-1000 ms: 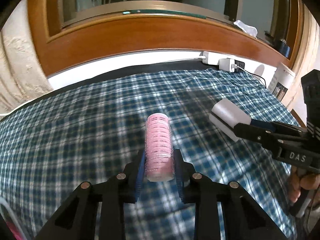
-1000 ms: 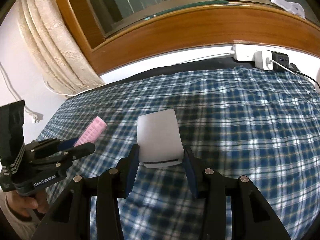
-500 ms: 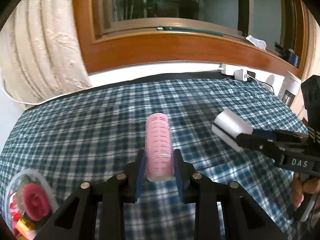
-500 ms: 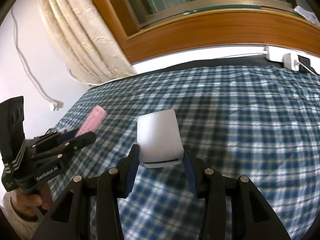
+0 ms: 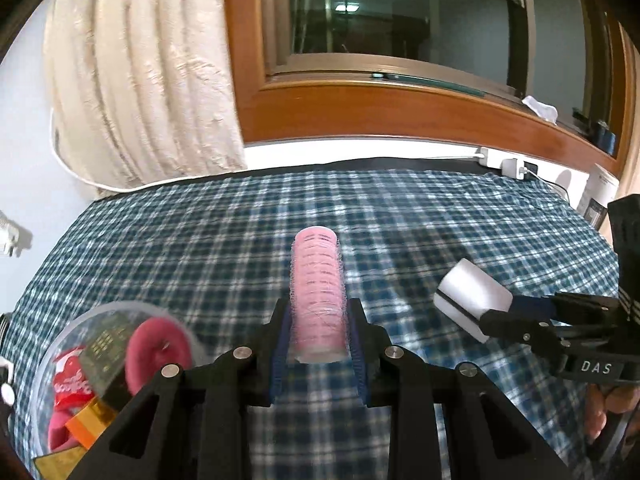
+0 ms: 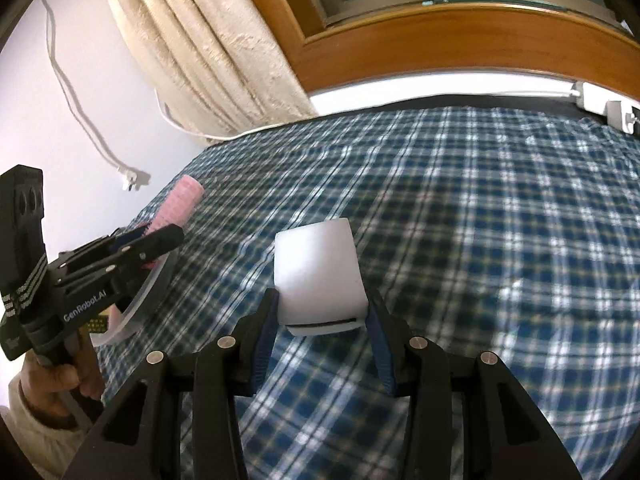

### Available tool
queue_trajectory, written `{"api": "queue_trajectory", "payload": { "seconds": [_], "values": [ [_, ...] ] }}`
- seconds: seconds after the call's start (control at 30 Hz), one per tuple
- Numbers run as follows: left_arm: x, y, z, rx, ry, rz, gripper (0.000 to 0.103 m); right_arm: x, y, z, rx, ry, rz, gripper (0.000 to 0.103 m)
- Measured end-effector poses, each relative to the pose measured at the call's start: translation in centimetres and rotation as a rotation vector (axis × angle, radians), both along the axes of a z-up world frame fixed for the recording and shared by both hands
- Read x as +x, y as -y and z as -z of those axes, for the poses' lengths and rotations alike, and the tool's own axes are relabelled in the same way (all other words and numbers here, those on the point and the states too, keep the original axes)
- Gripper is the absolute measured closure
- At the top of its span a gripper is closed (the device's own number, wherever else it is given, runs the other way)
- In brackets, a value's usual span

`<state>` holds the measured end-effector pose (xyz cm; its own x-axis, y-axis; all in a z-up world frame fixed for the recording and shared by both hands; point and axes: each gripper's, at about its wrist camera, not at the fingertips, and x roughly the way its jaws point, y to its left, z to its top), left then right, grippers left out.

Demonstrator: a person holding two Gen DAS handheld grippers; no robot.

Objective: Organize objects
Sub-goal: 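Carry the pink curler and white box to the clear bowl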

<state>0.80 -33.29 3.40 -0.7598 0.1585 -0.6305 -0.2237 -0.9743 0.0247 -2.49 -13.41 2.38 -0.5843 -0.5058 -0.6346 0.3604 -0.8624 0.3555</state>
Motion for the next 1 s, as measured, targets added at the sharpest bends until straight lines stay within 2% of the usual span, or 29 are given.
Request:
{"api": "queue_trajectory", "payload": {
  "seconds": [0.23, 0.53, 0.77, 1.0],
  "values": [
    [1.2, 3.8, -0.5, 0.036, -0.020, -0.057, 0.074, 0.7, 1.4, 0.2, -0.011, 0.007, -0.010, 0.059],
    [3.1, 10.1, -1.0, 0.118, -0.004, -0.124, 0.074, 1.7, 4.9, -0.8, -0.019, -0.020, -0.062, 0.059],
    [3.9, 14.7, -1.3, 0.168, -0.013, -0.189, 0.074, 2.6, 8.6, -2.5, -0.033, -0.060, -0.144, 0.059],
    [4.4, 18.4, -1.2, 0.255, 0.009, -0.209, 0.074, 3.0, 12.5, -3.7, -0.043, -0.089, -0.222, 0.059]
  ]
}}
